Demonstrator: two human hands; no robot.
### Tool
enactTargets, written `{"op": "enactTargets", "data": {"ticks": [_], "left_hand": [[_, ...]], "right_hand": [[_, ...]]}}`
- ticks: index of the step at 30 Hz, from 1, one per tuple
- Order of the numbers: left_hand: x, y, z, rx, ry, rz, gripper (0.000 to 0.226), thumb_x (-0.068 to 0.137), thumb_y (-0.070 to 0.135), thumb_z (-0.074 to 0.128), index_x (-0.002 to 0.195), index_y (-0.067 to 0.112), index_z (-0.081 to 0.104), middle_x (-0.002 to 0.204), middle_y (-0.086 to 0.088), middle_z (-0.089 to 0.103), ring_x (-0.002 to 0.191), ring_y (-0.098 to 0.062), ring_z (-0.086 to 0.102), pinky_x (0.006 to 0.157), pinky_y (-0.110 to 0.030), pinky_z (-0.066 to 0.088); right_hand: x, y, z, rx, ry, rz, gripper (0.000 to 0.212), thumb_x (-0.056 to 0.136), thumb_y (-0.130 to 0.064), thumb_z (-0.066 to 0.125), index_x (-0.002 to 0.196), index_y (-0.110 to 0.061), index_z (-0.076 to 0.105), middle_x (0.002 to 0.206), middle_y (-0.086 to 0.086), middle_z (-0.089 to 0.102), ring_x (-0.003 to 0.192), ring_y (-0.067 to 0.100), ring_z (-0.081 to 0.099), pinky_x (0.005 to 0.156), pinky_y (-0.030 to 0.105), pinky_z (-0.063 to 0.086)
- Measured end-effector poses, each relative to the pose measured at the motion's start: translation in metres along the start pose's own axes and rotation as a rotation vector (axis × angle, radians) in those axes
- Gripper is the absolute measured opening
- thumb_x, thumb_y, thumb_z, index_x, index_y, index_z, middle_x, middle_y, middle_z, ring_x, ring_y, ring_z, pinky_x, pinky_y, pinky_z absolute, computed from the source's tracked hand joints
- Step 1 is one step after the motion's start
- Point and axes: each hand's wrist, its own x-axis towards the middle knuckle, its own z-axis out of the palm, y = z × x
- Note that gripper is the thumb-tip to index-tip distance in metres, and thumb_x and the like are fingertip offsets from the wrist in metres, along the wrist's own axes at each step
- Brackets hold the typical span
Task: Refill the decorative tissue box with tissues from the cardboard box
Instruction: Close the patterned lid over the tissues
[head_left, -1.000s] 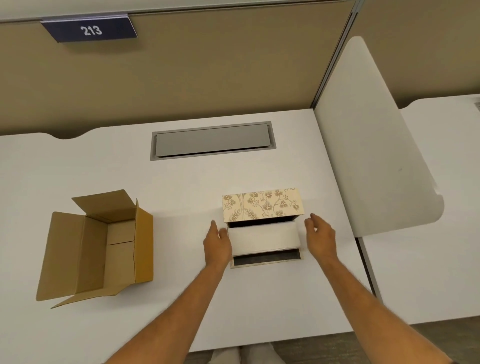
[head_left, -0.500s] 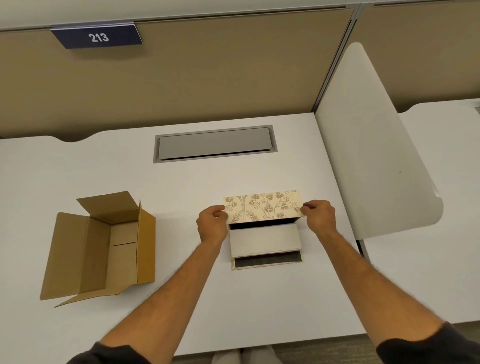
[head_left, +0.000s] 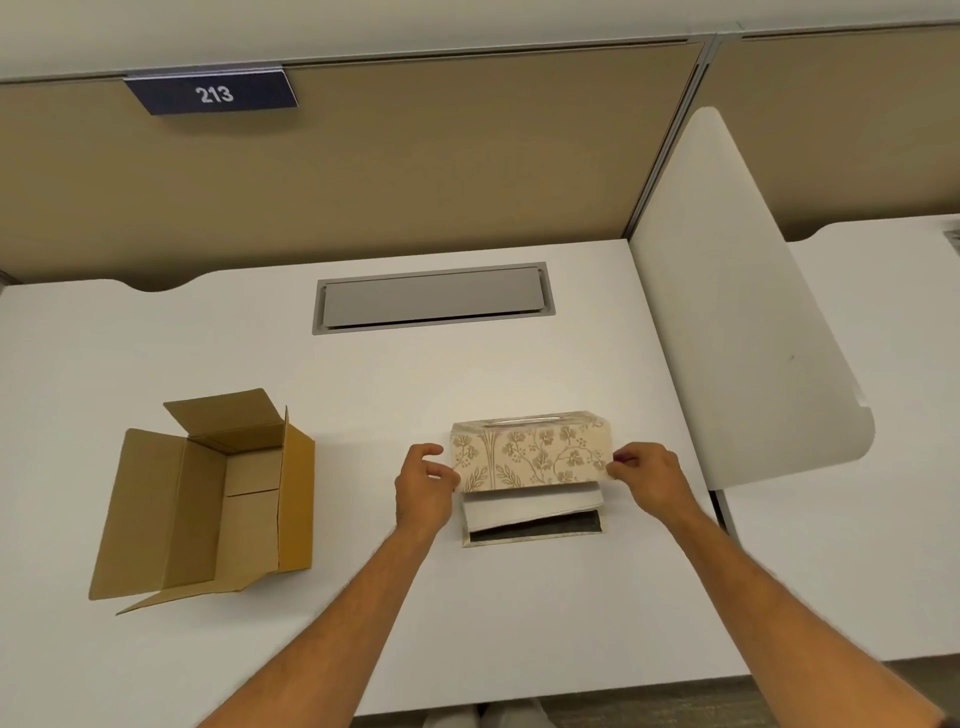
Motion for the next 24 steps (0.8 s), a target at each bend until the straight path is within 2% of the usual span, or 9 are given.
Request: {"op": "enactTargets", "data": {"ticks": [6,8,11,15,17,19,20,22,24], "left_hand": [[-0.016,-0.026,-0.002,-0.017,-0.050,-0.004,0.032,0.089,-0.005,0.060,0.113,0.017,0.056,0.091,-0.012,0.071,0.091,-0.024,0.070,0.063,-0.024,0.051],[-0.018,-0.031,-0.001,-0.024,-0.056,-0.001,0.029,0.091,-0.004,0.059,0.111,0.017,0.058,0.091,-0.011,0.071,0.093,-0.023,0.070,0.064,-0.025,0.052],[-0.017,-0.030,0.001,-0.033,-0.057,0.015,0.026,0.092,-0.001,0.059,0.110,0.017,0.060,0.091,-0.010,0.071,0.093,-0.025,0.071,0.065,-0.027,0.054],[-0.010,-0.015,0.001,-0.039,-0.037,0.054,0.024,0.092,-0.001,0.059,0.106,0.018,0.063,0.092,-0.011,0.072,0.089,-0.026,0.070,0.063,-0.028,0.054],[-0.006,-0.007,0.001,-0.029,-0.028,0.063,0.022,0.091,-0.001,0.058,0.103,0.017,0.063,0.099,-0.011,0.072,0.091,-0.026,0.071,0.058,-0.024,0.052],[-0.003,-0.003,0.002,-0.014,-0.012,0.066,0.020,0.092,0.001,0.058,0.101,0.019,0.063,0.107,-0.012,0.072,0.097,-0.029,0.072,0.055,-0.021,0.050],[-0.002,-0.003,0.003,-0.006,-0.007,0.066,0.019,0.092,0.003,0.058,0.100,0.020,0.062,0.110,-0.012,0.072,0.099,-0.030,0.072,0.054,-0.018,0.050],[-0.002,-0.005,0.003,-0.001,-0.001,0.065,0.017,0.093,0.004,0.057,0.100,0.019,0.062,0.112,-0.013,0.071,0.101,-0.032,0.072,0.050,-0.012,0.049],[-0.004,-0.007,0.005,-0.006,0.001,0.066,0.016,0.094,0.003,0.056,0.101,0.016,0.061,0.112,-0.014,0.071,0.102,-0.032,0.072,0.047,-0.009,0.047]], "right_hand": [[-0.019,0.023,0.011,-0.025,-0.023,-0.023,0.009,0.090,-0.017,0.067,0.097,-0.012,0.070,0.100,0.007,0.075,0.085,0.020,0.068,0.074,0.034,0.058],[-0.023,0.027,0.016,0.010,-0.011,-0.007,0.006,0.092,-0.018,0.065,0.096,-0.014,0.066,0.098,0.005,0.073,0.083,0.021,0.068,0.073,0.039,0.060],[-0.031,0.032,0.028,0.175,0.012,0.059,0.012,0.093,-0.024,0.065,0.100,-0.015,0.061,0.099,0.006,0.070,0.086,0.025,0.070,0.076,0.046,0.062],[-0.054,0.030,0.053,0.176,0.117,0.146,0.024,0.086,-0.042,0.066,0.084,-0.019,0.062,0.084,0.001,0.069,0.078,0.022,0.067,0.076,0.044,0.059],[-0.067,0.028,0.074,0.115,0.038,0.081,0.023,0.085,-0.039,0.067,0.075,-0.019,0.066,0.074,-0.001,0.070,0.072,0.019,0.066,0.073,0.039,0.057],[-0.077,0.024,0.097,0.106,-0.149,0.036,0.025,0.083,-0.036,0.067,0.070,-0.015,0.069,0.066,0.003,0.072,0.062,0.017,0.066,0.066,0.039,0.057],[-0.081,0.021,0.109,0.108,-0.262,0.032,0.023,0.084,-0.032,0.066,0.072,-0.013,0.071,0.068,0.007,0.074,0.060,0.016,0.066,0.065,0.039,0.057],[-0.089,0.012,0.131,0.096,-0.464,0.061,0.020,0.085,-0.025,0.064,0.084,-0.009,0.075,0.082,0.013,0.076,0.067,0.015,0.065,0.065,0.036,0.057],[-0.095,0.006,0.150,0.138,-0.575,0.125,0.024,0.087,-0.023,0.063,0.101,-0.008,0.074,0.093,0.010,0.074,0.077,0.015,0.064,0.067,0.029,0.055]]}}
